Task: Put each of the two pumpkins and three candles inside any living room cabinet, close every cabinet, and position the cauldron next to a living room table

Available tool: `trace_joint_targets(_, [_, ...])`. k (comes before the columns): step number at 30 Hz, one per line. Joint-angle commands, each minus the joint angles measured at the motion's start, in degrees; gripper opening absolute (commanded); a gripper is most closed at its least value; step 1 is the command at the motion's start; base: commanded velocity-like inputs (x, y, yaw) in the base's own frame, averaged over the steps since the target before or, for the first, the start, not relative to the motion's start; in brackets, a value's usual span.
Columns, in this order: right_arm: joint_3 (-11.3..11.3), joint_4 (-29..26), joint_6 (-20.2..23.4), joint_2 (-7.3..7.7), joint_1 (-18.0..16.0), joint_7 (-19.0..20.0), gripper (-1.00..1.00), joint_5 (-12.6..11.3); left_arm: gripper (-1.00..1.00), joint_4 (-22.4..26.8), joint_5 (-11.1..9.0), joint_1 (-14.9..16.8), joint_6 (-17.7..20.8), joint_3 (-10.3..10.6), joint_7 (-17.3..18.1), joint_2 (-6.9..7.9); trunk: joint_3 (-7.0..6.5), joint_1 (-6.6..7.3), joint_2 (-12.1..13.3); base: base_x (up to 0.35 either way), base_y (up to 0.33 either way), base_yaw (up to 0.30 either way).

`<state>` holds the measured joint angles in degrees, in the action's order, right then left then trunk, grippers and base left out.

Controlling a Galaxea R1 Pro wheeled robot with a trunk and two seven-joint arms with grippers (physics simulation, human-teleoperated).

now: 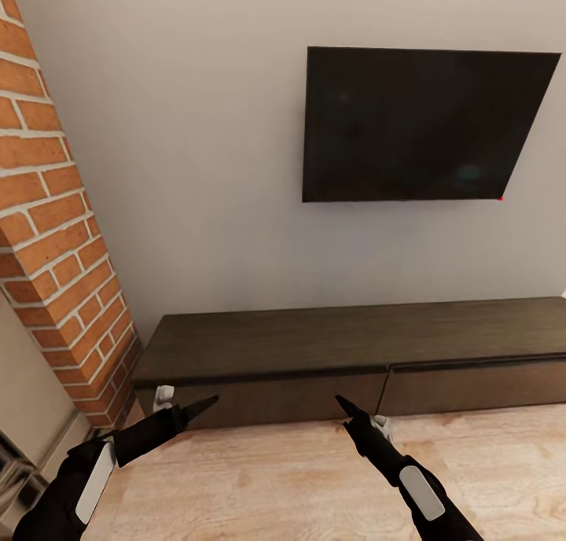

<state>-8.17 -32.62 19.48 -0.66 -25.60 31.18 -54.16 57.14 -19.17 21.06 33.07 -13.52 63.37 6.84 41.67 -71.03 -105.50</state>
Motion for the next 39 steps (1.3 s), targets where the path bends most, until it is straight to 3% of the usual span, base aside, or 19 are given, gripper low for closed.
trace_joint_targets(1, [-0.28,-0.03,0.53,-0.05,-0.05,0.08,1.00,-0.97,1.00,-0.01,-0.25,0.03,0.47,-0.02,0.09,0.01,0.24,-0.22,-0.44,0.000,0.000,0.000])
trace_joint_targets(8, [-0.01,-0.19,1.00,0.00,-0.06,0.01,1.00,-3.13,1.00,-0.01,-0.23,0.03,0.43,-0.02,0.14,0.02,1.49,-1.76,-3.25,0.000,0.000,0.000])
trace_joint_targets(19, [0.15,-0.35,0.69,-0.02,0.00,0.63,1.00,-3.40,1.00,-0.01,-0.25,0.01,0.42,-0.02,0.18,0.02,3.47,-4.17,-7.66,0.000,0.000,0.000])
trace_joint_targets(28, [0.31,-0.49,1.12,-0.04,0.00,4.97,1.00,-3.39,1.00,-0.01,-0.25,0.03,0.42,-0.02,0.26,0.02,5.08,-6.15,-11.27,0.000,0.000,0.000])
trace_joint_targets(39, [0.15,-0.52,1.10,-0.05,-0.02,6.19,1.00,-3.47,1.00,-0.01,-0.25,0.02,0.47,-0.02,0.34,0.02,7.06,-8.57,-15.68,0.000,0.000,0.000])
